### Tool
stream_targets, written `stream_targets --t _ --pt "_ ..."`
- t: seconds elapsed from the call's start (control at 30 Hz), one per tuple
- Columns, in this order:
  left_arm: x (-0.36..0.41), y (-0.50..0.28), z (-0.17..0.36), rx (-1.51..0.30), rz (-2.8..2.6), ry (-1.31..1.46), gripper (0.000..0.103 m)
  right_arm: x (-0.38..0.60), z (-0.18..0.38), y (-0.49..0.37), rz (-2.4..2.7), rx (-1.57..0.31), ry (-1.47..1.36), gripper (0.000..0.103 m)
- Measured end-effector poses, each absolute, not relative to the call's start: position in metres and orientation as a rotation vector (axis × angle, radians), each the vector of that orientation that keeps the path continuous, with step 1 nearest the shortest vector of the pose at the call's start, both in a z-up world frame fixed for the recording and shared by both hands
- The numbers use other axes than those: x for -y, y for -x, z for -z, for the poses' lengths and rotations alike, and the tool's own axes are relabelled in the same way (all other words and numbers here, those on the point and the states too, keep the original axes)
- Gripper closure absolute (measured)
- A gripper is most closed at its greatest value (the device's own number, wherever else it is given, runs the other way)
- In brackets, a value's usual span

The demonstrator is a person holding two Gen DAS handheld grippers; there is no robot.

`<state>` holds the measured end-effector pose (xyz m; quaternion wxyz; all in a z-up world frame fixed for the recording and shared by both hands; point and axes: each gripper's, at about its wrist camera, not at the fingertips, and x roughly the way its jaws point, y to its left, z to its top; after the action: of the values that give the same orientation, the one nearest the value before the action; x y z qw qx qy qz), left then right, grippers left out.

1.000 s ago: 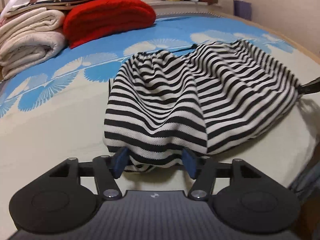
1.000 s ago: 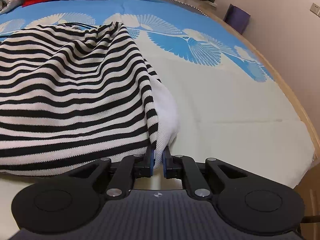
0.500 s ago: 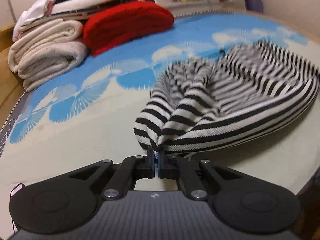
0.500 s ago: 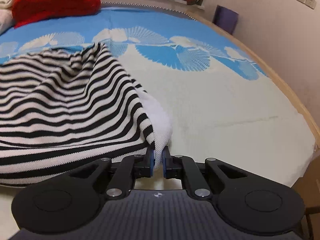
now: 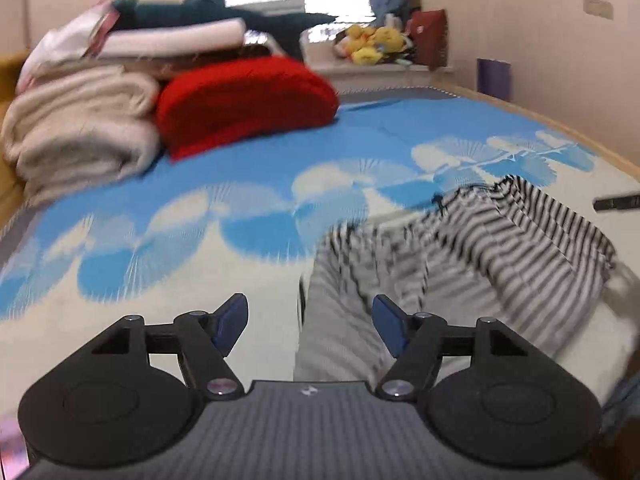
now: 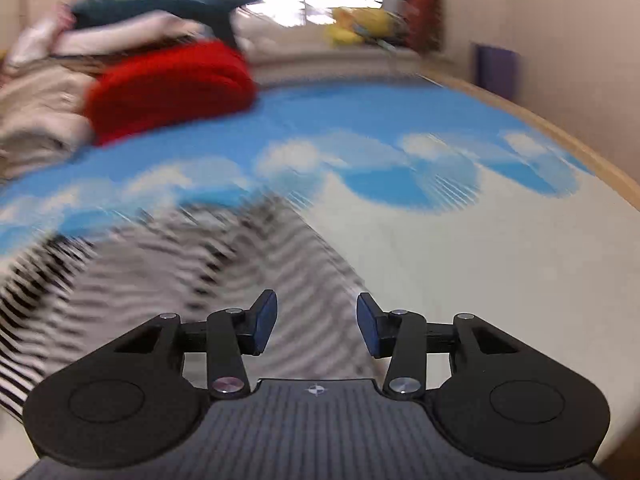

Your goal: Fold small clothes

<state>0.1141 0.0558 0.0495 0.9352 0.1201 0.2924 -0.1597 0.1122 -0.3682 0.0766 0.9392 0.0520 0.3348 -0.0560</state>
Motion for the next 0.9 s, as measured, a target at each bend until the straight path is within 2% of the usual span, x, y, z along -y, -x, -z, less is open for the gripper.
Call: stream_targets --t 0.2,0.37,0.4,0.43,0.47,0.5,0.7,0.8,0.9 --pt "0.002 -0.198 -0.005 -0.656 0.502 -0.370 0.029 0.324 -0.064 -0.205 -0.104 -0.662 0.102 0.055" --pt "0.016 -0.238 0.031 -0.704 0.554 -0.341 0.030 0.305 -0.022 -0.257 -0.192 -0.761 0.206 0.055" --pt "0.015 -0.244 0.037 -0.713 0.567 -0.319 0.039 0.304 -0.015 -0.265 -0.207 -0.780 0.200 0.055" --pt "0.015 -0.249 0.043 -0.724 0.573 -0.309 0.069 0.306 -0.010 -0.270 -0.219 -0.796 0.171 0.060" --pt "0.017 -0.255 0.046 -0.756 0.582 -0.323 0.090 0.308 -0.007 -0.274 -0.246 -0.822 0.120 0.071" --pt "0.018 -0.259 0.046 -0.769 0.570 -0.342 0.089 0.310 -0.008 -0.276 -0.281 -0.842 0.067 0.103" --pt "-0.019 -0.263 0.018 -0.706 0.503 -0.254 0.090 0.311 -0.046 -0.264 -0.248 -0.726 0.045 0.103" --pt "-0.034 -0.277 0.021 -0.726 0.430 -0.183 0.090 0.312 -0.059 -0.268 -0.164 -0.639 -0.004 0.103" --pt "-0.038 -0.289 0.026 -0.760 0.398 -0.120 0.090 0.311 -0.053 -0.279 -0.080 -0.639 -0.021 0.103"
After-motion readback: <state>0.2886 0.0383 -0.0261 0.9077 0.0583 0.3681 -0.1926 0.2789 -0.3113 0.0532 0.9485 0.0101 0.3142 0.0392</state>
